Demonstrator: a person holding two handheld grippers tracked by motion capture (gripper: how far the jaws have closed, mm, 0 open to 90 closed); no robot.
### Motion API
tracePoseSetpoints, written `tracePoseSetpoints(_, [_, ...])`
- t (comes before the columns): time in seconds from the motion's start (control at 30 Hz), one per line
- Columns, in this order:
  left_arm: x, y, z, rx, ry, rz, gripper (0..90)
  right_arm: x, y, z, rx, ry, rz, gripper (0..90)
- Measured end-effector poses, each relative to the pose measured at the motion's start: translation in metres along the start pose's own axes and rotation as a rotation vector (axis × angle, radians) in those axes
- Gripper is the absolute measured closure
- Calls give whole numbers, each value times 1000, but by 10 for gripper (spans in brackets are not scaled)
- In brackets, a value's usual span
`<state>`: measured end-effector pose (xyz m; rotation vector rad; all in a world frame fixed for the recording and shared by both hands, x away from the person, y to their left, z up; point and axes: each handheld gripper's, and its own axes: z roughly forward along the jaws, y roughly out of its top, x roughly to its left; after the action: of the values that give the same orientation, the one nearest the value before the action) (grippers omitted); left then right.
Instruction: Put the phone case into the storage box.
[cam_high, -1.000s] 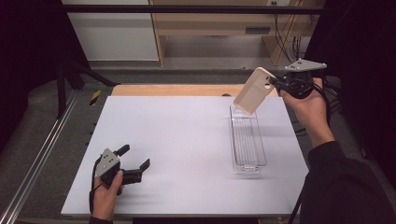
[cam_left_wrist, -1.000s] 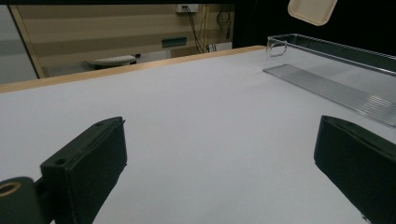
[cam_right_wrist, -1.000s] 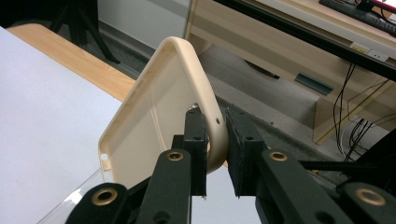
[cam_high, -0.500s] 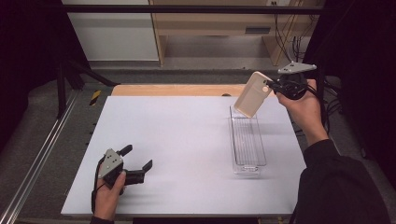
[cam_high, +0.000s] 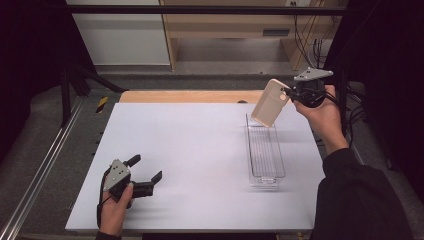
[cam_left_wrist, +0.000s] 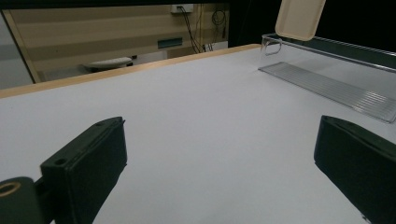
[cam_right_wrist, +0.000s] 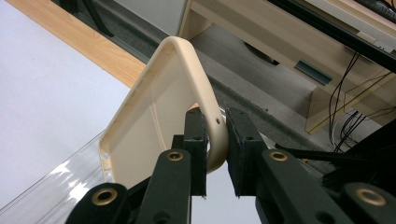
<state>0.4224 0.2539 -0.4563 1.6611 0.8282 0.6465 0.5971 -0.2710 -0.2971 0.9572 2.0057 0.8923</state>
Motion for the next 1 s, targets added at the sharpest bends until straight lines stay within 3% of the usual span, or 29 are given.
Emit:
tracePoseSetpoints(0.57, [-4,0,2,7,-22,13,25,16,-11,25,56,3,-55,790])
tracePoseSetpoints(1.0, [-4,0,2,8,-26,13,25,30,-9,40,72,18,-89,788])
